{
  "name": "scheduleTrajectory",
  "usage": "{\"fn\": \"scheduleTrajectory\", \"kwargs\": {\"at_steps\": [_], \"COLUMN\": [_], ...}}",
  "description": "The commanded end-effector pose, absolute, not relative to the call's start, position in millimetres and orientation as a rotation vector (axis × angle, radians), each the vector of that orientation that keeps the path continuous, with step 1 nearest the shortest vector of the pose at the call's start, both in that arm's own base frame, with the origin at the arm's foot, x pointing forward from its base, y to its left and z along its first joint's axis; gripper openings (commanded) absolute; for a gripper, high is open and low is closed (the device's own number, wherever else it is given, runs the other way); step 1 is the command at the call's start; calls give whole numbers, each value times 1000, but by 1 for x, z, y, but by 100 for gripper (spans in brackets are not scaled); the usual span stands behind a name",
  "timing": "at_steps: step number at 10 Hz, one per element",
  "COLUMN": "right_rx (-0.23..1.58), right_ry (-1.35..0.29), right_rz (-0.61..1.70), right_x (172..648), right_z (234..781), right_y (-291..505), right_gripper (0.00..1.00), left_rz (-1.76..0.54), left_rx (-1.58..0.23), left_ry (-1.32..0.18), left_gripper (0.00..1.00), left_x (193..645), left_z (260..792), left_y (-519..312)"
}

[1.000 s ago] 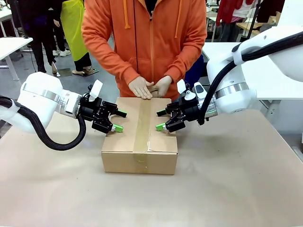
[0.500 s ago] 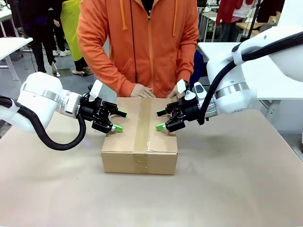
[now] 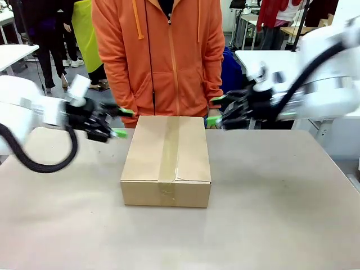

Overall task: Pack the gift set into the box.
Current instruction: Press and hold the closed box until the human finishes sealing it.

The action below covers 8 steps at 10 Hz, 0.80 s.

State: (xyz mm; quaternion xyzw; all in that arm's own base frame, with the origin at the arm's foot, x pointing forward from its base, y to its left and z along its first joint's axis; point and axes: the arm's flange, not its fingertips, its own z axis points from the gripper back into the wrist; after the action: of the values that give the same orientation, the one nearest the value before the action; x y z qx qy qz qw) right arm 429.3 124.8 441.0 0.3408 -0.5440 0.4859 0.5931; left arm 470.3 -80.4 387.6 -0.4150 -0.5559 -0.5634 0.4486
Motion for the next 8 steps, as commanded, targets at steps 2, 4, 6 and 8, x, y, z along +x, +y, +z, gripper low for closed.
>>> {"fn": "scheduleTrajectory", "kwargs": {"at_steps": [2,4,6,8], "right_rx": [648,566,656,656], "right_ry": [-1445,-1433,-1444,-1444], "right_rz": [895,757,873,873], "right_x": [351,340,365,365], "right_z": [426,399,446,446], "right_y": [8,-18,-6,-6], "right_gripper": [100,100,100,100], "left_rz": [-1096,-828,-1032,-1032], "left_rx": [-917,-788,-935,-935], "left_ry": [-1944,-2077,-1879,-1879], "left_gripper": [100,100,100,100], "left_x": [380,346,376,376], "left_z": [387,367,442,442], "left_y": [62,106,81,81]}}
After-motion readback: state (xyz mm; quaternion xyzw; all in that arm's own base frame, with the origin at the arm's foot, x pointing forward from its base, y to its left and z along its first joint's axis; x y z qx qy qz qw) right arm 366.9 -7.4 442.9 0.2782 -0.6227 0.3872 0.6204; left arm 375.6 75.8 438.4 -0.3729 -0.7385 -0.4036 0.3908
